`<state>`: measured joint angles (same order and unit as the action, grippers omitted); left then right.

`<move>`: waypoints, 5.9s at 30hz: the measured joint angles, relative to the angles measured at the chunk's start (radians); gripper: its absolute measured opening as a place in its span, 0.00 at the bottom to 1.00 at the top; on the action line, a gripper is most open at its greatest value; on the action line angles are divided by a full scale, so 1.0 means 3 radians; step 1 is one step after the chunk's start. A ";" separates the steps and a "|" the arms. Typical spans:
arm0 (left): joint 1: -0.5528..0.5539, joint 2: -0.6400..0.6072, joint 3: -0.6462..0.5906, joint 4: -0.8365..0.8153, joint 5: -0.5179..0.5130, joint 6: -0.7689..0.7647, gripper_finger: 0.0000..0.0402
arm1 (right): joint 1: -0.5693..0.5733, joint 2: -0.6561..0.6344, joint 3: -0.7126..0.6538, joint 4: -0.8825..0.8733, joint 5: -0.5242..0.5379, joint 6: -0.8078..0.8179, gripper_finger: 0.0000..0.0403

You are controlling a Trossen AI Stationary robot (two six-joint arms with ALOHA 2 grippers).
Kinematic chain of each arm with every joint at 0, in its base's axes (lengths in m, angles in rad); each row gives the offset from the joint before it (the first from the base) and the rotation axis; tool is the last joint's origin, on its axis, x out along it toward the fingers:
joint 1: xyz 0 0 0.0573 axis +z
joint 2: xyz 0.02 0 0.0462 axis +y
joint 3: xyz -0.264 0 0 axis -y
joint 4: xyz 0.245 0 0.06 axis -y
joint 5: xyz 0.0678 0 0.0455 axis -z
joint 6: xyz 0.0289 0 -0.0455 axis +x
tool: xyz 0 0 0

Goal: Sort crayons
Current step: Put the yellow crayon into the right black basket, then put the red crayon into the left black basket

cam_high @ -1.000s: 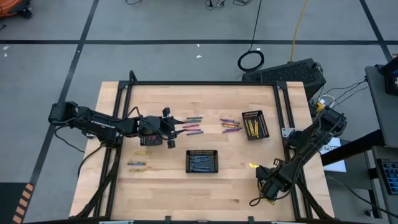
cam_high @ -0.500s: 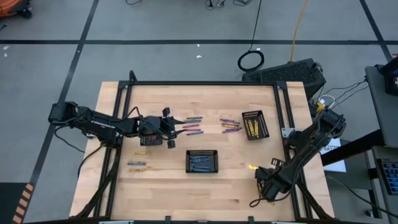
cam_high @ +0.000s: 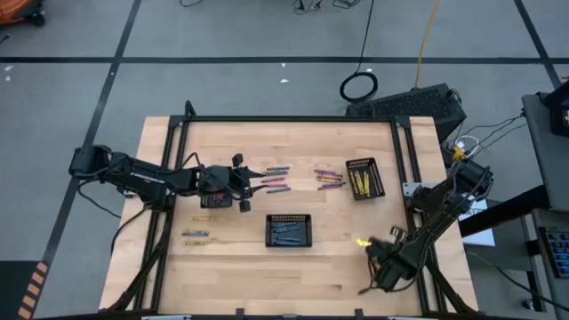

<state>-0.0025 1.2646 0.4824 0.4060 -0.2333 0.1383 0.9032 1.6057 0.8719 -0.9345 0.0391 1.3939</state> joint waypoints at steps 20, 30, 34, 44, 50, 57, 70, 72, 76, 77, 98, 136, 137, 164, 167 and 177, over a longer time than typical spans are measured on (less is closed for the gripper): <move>-0.0074 0.0000 0.0003 0.0017 -0.0003 0.0000 0.37 | -0.2361 -0.1967 -0.0095 -0.0443 0.1833 -0.0370 0.00; -0.0087 0.0000 0.0003 0.0015 -0.0009 0.0001 0.37 | -0.3289 -0.1815 -0.0760 0.0446 0.1248 -0.0934 0.00; -0.0088 0.0001 0.0003 0.0015 -0.0009 0.0001 0.37 | -0.3507 -0.1685 -0.0788 0.0470 0.1167 -0.1042 0.01; -0.0086 0.0001 0.0003 0.0017 -0.0010 -0.0004 0.37 | -0.3738 -0.1556 -0.0772 0.0601 0.0984 -0.1656 0.20; -0.0087 -0.0001 0.0003 0.0018 -0.0010 -0.0021 0.37 | -0.3722 -0.1677 -0.0410 0.0613 0.0991 -0.1955 0.28; -0.0098 0.0001 0.0003 0.0198 -0.0017 -0.0080 0.37 | -0.3141 -0.1673 -0.0055 0.1584 0.1185 -0.2741 0.24; -0.0609 0.0001 0.0003 0.0875 0.0004 -0.0088 0.37 | -0.2350 -0.0687 -0.0061 0.2583 0.1641 -0.3189 0.16; -0.0663 0.0001 0.0003 0.0959 0.0016 -0.0087 0.37 | -0.2382 -0.0474 -0.0061 0.2729 0.1638 -0.3233 0.16; -0.0713 0.0001 0.0003 0.1033 0.0015 -0.0089 0.37 | -0.2539 -0.0138 -0.0061 0.3163 0.1599 -0.3372 0.16; -0.0715 0.0001 0.0003 0.1023 0.0011 -0.0092 0.37 | -0.2609 -0.0074 -0.0061 0.3285 0.1540 -0.3396 0.16; 0.0670 0.0793 0.1455 -0.2390 0.1020 -0.0744 0.37 | -0.2477 0.0534 -0.0589 0.6527 0.1549 -0.4030 0.16; 0.0772 0.1685 0.1534 -0.2211 0.0659 0.0203 0.23 | -0.2436 0.0537 -0.0646 0.6744 0.1614 -0.4139 0.16; 0.0771 0.1712 0.1535 -0.2154 0.0657 0.0205 0.23 | -0.2436 0.0537 -0.0646 0.6744 0.1614 -0.4138 0.16; 0.0433 0.0820 0.1531 -0.2439 -0.0482 0.0321 0.00 | -0.2276 -0.0807 -0.0645 0.5403 0.2291 -0.5240 0.16; 0.0220 0.0355 0.1532 -0.2873 -0.0742 -0.0089 0.00 | -0.2263 -0.0961 -0.0643 0.5315 0.2321 -0.5249 0.16; -0.0508 -0.0440 0.1533 -0.5317 -0.0771 -0.3192 0.00 | -0.2265 -0.0886 -0.0645 0.5238 0.2309 -0.5193 0.16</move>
<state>-0.1549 1.1326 0.9422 -1.1892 -0.4645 -0.8192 0.2237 1.3400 0.6785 0.6367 0.7318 -0.1639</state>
